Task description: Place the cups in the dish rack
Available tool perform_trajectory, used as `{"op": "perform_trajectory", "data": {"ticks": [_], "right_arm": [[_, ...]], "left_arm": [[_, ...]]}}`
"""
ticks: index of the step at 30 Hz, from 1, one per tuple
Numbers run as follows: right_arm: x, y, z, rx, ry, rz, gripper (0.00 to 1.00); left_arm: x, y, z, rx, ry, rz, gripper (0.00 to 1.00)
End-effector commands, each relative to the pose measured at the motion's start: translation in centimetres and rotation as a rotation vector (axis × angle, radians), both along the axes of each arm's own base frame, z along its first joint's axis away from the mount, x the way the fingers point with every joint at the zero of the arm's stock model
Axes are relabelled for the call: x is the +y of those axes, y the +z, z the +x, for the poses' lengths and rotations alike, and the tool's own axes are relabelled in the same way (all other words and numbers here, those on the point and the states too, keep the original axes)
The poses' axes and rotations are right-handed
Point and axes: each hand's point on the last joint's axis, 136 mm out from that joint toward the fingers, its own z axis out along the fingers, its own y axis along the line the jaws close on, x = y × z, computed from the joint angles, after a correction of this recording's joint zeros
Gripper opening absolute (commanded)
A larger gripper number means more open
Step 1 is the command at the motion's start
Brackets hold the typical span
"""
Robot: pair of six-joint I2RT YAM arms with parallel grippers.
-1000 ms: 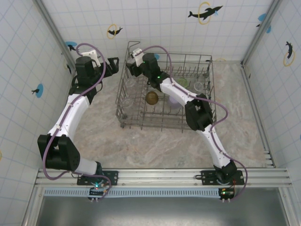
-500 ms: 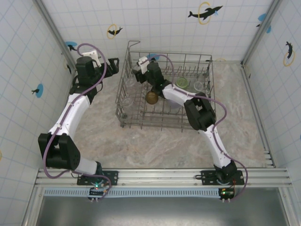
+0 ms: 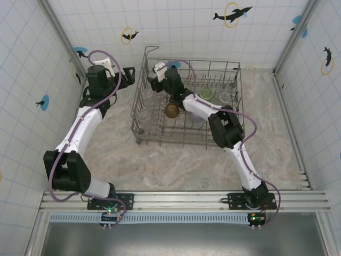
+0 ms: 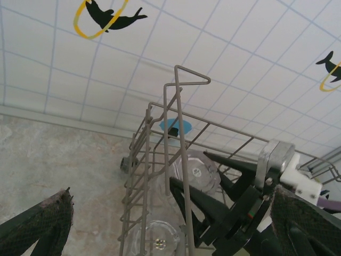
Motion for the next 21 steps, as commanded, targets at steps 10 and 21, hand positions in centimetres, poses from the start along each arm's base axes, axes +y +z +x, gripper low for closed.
{"op": "perform_trajectory", "data": {"ticks": [10,21], "right_arm": [[1.9,-1.1,-0.8,0.023,0.032,0.046,0.40],[1.2,-2.9,-1.9,0.067,0.026,0.030,0.47]], "left_arm": [[0.4,-1.2,0.1,0.017,0.010,0.033,0.97],[0.5,-1.3,0.2,0.016,0.014,0.034,0.97]]}}
